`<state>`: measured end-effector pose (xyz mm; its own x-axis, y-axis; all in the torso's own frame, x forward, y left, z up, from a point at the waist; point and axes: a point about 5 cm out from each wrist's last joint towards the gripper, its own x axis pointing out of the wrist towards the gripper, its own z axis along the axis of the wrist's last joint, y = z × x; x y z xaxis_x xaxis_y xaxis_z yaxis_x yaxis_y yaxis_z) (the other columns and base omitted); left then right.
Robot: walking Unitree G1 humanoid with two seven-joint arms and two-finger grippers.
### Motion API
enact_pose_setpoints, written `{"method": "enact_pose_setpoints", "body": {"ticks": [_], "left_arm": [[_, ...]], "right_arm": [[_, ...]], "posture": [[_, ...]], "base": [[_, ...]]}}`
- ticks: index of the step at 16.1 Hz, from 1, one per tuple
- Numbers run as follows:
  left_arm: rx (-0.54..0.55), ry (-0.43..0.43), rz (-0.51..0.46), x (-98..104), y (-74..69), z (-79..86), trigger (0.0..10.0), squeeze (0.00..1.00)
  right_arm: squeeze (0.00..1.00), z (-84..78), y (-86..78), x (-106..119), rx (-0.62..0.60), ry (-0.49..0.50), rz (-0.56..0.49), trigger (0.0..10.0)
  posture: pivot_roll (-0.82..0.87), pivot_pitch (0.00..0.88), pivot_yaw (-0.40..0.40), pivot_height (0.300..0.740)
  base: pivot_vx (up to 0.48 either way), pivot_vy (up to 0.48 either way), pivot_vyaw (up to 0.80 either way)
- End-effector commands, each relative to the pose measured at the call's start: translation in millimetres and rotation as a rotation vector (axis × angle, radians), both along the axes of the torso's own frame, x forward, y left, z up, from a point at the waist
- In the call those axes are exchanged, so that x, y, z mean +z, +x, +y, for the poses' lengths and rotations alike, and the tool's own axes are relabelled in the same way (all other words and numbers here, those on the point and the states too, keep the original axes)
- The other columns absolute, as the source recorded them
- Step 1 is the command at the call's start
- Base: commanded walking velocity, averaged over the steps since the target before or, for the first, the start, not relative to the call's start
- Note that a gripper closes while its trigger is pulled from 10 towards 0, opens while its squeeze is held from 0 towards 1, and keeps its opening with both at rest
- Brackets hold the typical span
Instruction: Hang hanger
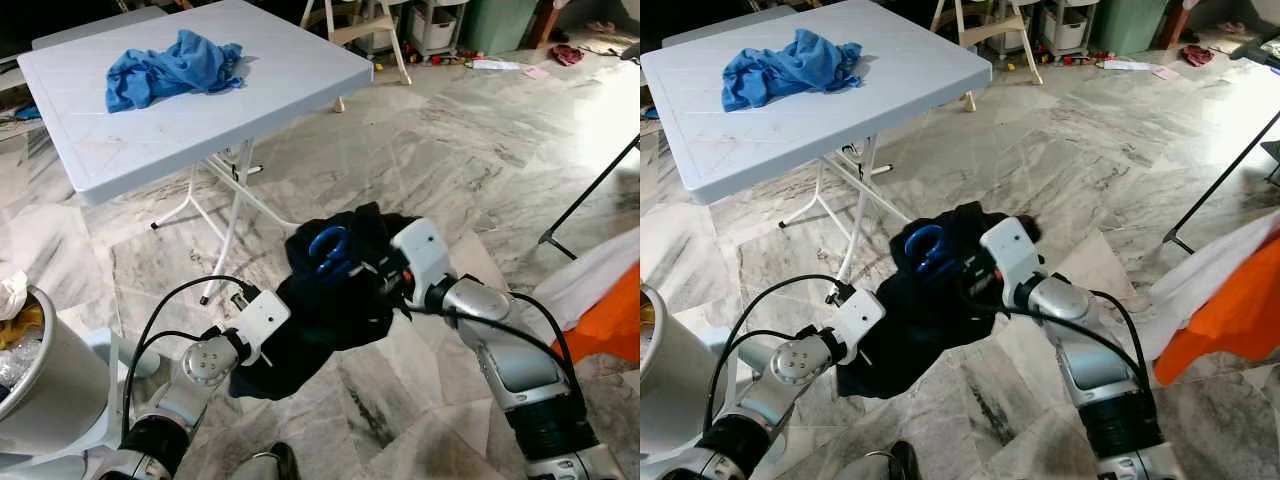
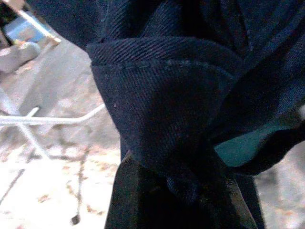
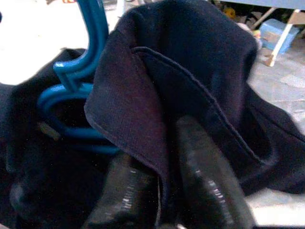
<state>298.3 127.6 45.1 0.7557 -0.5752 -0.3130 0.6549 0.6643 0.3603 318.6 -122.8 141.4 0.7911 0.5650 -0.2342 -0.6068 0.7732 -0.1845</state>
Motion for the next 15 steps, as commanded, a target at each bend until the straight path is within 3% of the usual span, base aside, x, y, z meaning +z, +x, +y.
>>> {"method": "enact_pose_setpoints", "body": {"ticks": [1, 4, 5, 8, 9, 11, 12, 15], "left_arm": [[-0.016, -0.039, -0.019, 6.0, -0.4, 2.6, 2.0, 0.0], [-0.074, -0.075, 0.015, 7.5, -3.9, -2.1, 1.6, 0.0], [-0.077, -0.079, 0.012, 8.7, -3.4, -2.9, 1.1, 0.0], [-0.086, -0.101, 0.006, 14.0, -1.5, -2.3, 1.2, 0.0], [-0.088, -0.096, 0.005, 15.3, -0.9, -0.9, 0.7, 0.0], [-0.08, -0.086, 0.003, 15.6, 0.3, 2.6, 0.4, 0.0], [-0.024, -0.091, 0.003, 15.2, 2.3, 14.3, 0.0, 0.0], [0.033, -0.083, 0.001, 11.9, 1.1, 24.7, 0.0, 0.0]], "right_arm": [[1.0, 4.8, 0.9, 4.8, 0.024, 0.015, -0.025, 10.0], [1.0, 14.6, -1.0, 6.5, 0.094, -0.02, -0.068, 10.0], [1.0, 13.3, -0.1, 7.0, 0.097, -0.043, -0.074, 10.0], [1.0, 5.1, 5.4, 5.4, 0.076, -0.112, -0.081, 10.0], [1.0, 1.0, 9.1, 7.5, 0.056, -0.128, -0.094, 10.0], [1.0, -1.7, 12.2, 10.8, 0.047, -0.141, -0.107, 10.0], [1.0, -2.1, 14.4, 17.1, 0.05, -0.135, -0.128, 10.0], [1.0, -2.3, 14.3, 17.6, 0.057, -0.115, -0.126, 10.0]], "posture": [[-0.17, 0.091, 0.076, 0.74], [-0.17, 0.092, 0.069, 0.74], [-0.17, 0.092, 0.067, 0.74], [-0.17, 0.09, 0.062, 0.74], [-0.17, 0.089, 0.061, 0.74], [-0.17, 0.086, 0.062, 0.74], [-0.17, 0.085, 0.067, 0.74], [-0.17, 0.084, 0.069, 0.74]], "base": [[0.0, 0.0, 0.0], [0.0, 0.0, 0.0], [0.0, 0.0, 0.0], [0.0, 0.0, 0.0], [0.0, 0.0, 0.0], [0.0, 0.0, 0.0], [0.0, 0.0, 0.0], [0.0, 0.0, 0.0]]}}
